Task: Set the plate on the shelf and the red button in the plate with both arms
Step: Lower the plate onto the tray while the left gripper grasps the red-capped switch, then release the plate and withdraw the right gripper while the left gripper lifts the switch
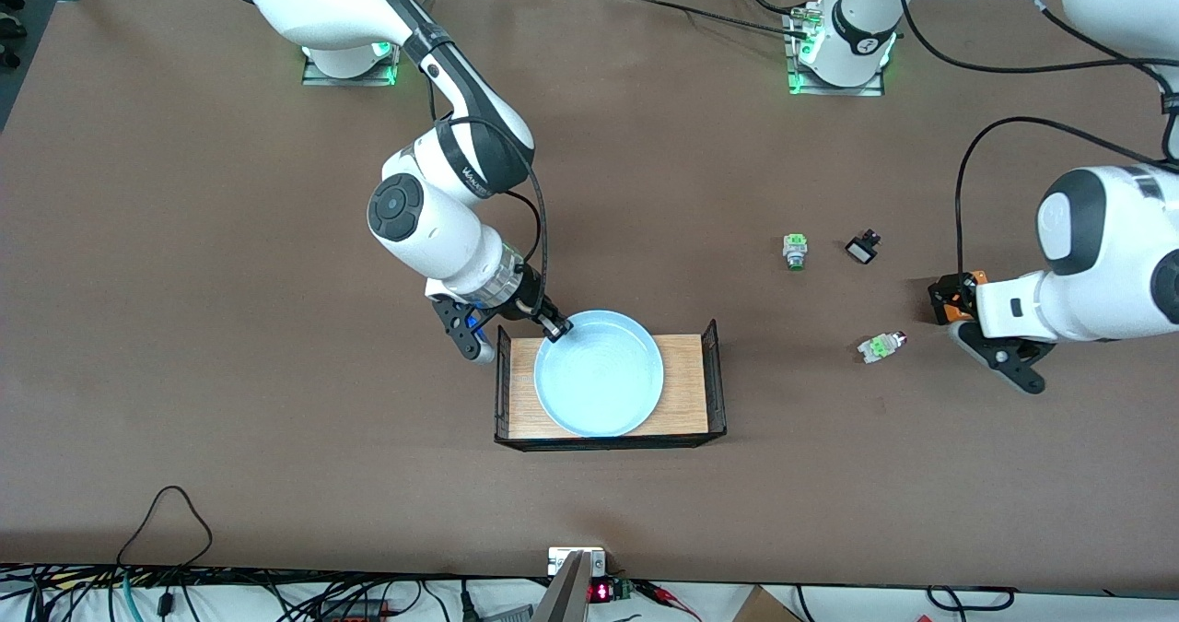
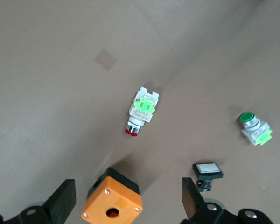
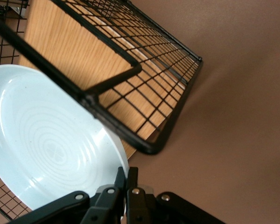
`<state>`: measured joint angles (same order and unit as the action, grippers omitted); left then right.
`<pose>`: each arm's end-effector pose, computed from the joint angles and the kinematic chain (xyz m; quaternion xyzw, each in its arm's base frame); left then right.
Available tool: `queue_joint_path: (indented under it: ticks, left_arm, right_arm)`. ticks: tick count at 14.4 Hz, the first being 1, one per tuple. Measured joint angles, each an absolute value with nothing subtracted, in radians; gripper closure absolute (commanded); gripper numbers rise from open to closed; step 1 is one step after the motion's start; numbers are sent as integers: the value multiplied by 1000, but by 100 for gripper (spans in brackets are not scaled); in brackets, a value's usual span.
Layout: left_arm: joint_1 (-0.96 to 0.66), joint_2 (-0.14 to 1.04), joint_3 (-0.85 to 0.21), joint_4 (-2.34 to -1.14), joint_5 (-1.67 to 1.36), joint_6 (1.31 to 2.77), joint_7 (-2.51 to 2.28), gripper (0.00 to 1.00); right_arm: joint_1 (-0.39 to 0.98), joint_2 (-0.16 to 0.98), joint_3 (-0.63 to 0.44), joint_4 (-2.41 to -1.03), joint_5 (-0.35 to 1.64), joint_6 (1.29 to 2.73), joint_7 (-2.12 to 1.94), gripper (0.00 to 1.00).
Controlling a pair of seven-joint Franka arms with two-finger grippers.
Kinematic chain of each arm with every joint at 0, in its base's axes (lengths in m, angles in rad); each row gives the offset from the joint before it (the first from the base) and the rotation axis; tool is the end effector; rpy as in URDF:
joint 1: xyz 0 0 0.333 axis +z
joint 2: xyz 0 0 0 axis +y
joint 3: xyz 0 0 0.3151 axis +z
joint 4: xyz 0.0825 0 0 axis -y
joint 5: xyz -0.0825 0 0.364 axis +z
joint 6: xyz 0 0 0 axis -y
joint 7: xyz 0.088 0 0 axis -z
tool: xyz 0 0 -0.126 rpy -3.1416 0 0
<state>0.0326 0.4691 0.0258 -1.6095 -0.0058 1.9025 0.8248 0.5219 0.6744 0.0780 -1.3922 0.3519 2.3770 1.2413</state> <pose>0.6378 0.0350 0.3325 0.9240 -0.3722 -0.0808 0.0346 0.6164 0.4160 0.3367 -0.8814 0.4170 0.0369 0.2186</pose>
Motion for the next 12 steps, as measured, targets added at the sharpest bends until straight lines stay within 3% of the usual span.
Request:
queue_joint_path:
  ticks: [1, 2, 8, 12]
  left_arm:
    - [33, 486, 26, -1610, -6, 1920, 886, 0]
    - [33, 506, 26, -1610, -6, 1937, 924, 0]
    - [21, 592, 3, -1685, -6, 2073, 973, 0]
    - [21, 594, -13, -1764, -6, 2241, 973, 0]
  right_arm:
    - [522, 674, 78, -1392, 352, 2377, 1241, 24]
    - [522, 674, 78, -1392, 352, 2377, 1241, 0]
    - [520, 669, 77, -1374, 352, 2355, 1243, 0]
    - [484, 628, 72, -1307, 352, 2180, 1240, 0]
